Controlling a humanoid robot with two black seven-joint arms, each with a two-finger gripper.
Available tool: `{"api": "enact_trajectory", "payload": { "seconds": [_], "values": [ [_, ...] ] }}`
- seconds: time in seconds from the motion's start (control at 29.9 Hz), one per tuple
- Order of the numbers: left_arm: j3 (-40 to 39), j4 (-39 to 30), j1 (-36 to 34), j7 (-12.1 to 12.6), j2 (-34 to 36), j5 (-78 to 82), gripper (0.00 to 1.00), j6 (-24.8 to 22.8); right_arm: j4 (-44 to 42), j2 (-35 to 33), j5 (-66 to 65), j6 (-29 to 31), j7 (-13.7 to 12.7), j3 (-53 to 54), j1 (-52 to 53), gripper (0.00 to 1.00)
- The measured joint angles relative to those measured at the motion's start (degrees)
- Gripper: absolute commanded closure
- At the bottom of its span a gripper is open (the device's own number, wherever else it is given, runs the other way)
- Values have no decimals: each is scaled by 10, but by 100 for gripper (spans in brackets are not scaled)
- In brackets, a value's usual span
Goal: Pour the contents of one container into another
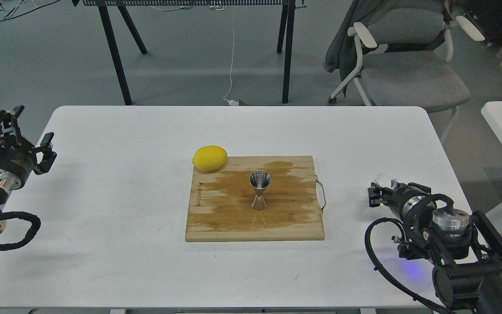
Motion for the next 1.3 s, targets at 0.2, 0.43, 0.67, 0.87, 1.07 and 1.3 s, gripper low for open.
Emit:
{"api": "enact_trajectory", "payload": {
  "seconds": [0.2,0.43,0.67,0.87,1.07,1.3],
  "values": [
    [0,1,0,0,0,0,10,0,0,0,0,0,0,0,-2,2],
    [1,3,-1,0,0,0,10,0,1,0,0,1,0,0,-4,2],
    [1,3,-1,0,0,0,10,0,1,0,0,1,0,-2,-4,2],
    [1,3,-1,0,-1,0,10,0,3,1,0,1,0,-2,-5,2],
    [1,3,-1,0,-3,0,10,0,4,1,0,0,0,-2,-5,2],
    [1,3,-1,0,-4,0,10,0,4,1,0,0,0,-3,-5,2]
  ]
}}
